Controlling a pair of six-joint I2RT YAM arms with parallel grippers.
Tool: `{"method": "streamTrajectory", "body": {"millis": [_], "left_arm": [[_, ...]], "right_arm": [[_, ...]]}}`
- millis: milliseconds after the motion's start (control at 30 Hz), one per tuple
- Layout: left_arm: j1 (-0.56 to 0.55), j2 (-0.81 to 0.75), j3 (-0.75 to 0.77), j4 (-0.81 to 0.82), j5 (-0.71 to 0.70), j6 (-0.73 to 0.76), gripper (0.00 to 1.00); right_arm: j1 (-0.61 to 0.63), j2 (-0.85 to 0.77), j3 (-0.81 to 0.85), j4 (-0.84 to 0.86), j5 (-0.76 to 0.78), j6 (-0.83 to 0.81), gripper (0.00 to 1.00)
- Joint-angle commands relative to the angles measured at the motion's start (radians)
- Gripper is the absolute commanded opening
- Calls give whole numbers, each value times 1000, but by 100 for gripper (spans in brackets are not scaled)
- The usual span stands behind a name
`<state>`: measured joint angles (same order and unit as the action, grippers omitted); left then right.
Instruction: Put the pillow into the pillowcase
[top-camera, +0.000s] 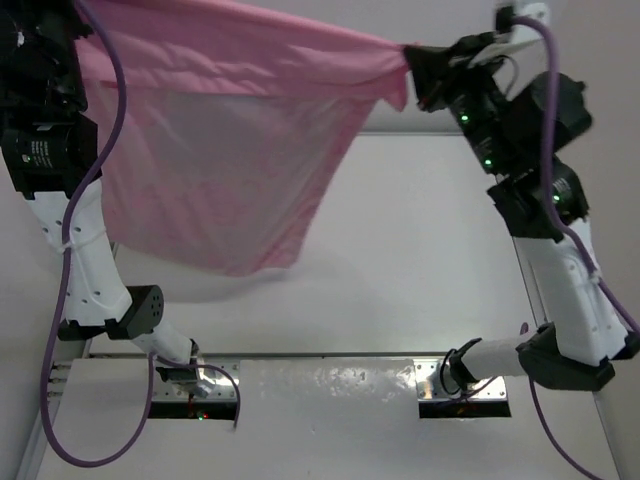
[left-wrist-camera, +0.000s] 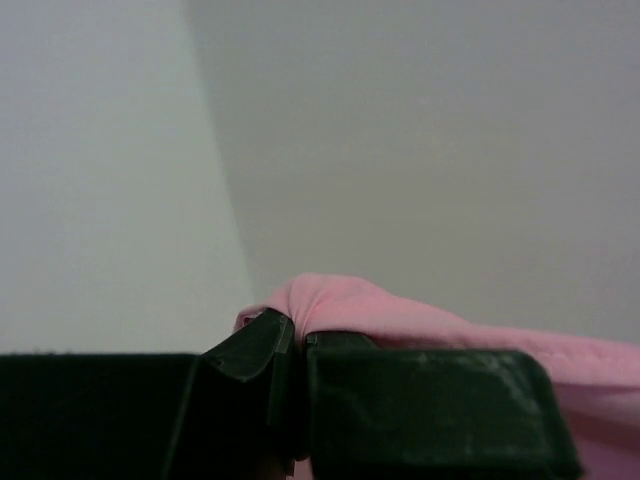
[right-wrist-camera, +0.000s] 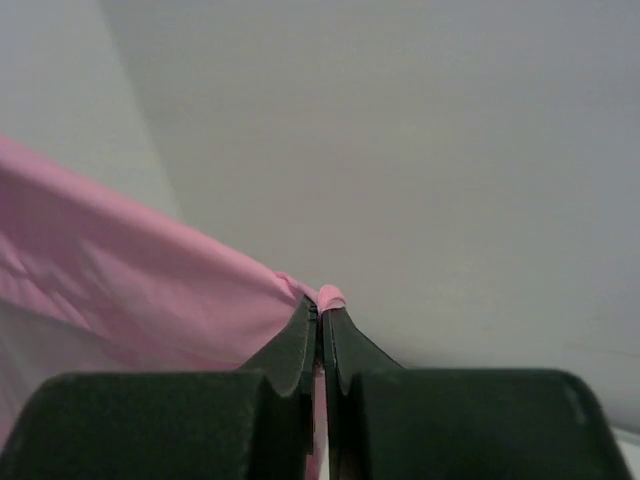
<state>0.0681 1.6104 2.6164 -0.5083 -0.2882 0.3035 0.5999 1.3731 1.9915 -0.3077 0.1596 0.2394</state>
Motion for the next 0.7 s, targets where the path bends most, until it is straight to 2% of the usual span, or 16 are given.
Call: {"method": "streamTrajectory", "body": {"millis": [0, 133, 400, 500, 667], "left_arm": [[-14, -73, -8, -62, 322, -79, 0], [-17, -128, -138, -172, 556, -174, 0], [-25, -251, -349, -226, 941, -260, 0], [-30, -288, -398, -214, 1017, -273, 0], [-7, -311, -314, -202, 1060, -294, 0]], "right_arm": [[-52, -72, 55, 95, 211, -94, 0], [-52, -62, 133, 36, 285, -176, 0], [-29, -156, 109, 70, 356, -270, 0], [-9, -187, 107, 73, 374, -285, 0], [23, -215, 113, 62, 376, -296, 0]]}}
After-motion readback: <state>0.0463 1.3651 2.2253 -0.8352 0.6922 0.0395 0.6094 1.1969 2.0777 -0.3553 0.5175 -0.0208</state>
